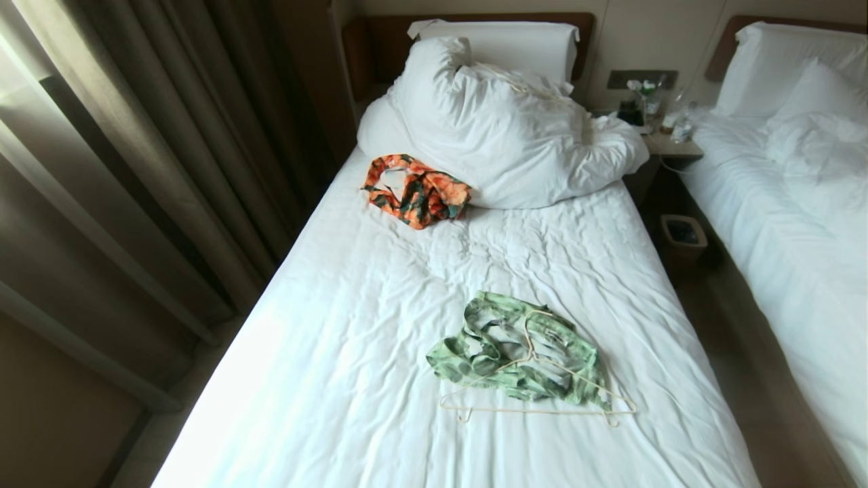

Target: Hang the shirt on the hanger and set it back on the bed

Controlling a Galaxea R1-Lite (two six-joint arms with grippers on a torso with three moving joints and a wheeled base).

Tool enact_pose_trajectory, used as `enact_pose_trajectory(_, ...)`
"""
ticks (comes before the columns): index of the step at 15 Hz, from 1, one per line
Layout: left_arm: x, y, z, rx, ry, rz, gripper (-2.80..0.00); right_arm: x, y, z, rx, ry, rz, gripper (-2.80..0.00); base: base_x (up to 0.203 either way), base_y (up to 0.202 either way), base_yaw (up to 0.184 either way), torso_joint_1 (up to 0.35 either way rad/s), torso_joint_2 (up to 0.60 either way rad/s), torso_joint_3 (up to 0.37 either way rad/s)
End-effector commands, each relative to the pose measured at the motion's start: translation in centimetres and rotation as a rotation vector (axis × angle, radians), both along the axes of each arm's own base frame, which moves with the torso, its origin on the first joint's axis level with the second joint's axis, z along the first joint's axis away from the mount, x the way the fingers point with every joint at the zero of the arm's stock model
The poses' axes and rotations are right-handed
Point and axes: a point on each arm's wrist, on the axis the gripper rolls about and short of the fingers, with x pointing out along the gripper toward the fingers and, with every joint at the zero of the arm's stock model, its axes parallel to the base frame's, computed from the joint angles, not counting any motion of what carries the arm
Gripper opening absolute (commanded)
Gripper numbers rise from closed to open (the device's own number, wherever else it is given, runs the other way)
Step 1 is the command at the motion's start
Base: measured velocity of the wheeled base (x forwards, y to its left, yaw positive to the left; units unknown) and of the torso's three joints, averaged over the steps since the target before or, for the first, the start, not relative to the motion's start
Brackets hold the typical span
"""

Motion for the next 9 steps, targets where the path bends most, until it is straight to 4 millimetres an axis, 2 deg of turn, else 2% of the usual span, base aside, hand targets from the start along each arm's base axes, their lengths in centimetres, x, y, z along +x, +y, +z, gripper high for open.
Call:
enact_pose_trajectory(1, 0.2, 0.1, -2.6, 0.014, 0.001, 0.010, -2.80, -2.1, -1.7, -0.9, 0.043, -0.048, -0.086, -2.80, 0.000, 0.000, 0.000, 0.000, 0.00, 0.000)
enact_pose_trajectory(4, 2.0, 0.1, -5.4, 0.066, -0.052, 0.027, -2.80, -5.1, -3.3, -2.0, 0.098, -0.124, -0.133, -2.80, 0.000, 0.000, 0.000, 0.000, 0.00, 0.000)
enact_pose_trajectory(7, 3.0, 0.1, -8.6, 0.151, -0.090, 0.025, -2.80, -6.3, -3.9, -3.9, 0.093, -0.131, -0.132, -2.80, 0.000, 0.000, 0.000, 0.000, 0.00, 0.000)
enact_pose_trajectory(9, 3.2, 0.1, -9.2, 0.161, -0.103, 0.000, -2.80, -6.9, -3.9, -4.3, 0.084, -0.140, -0.196, -2.80, 0.000, 0.000, 0.000, 0.000, 0.00, 0.000)
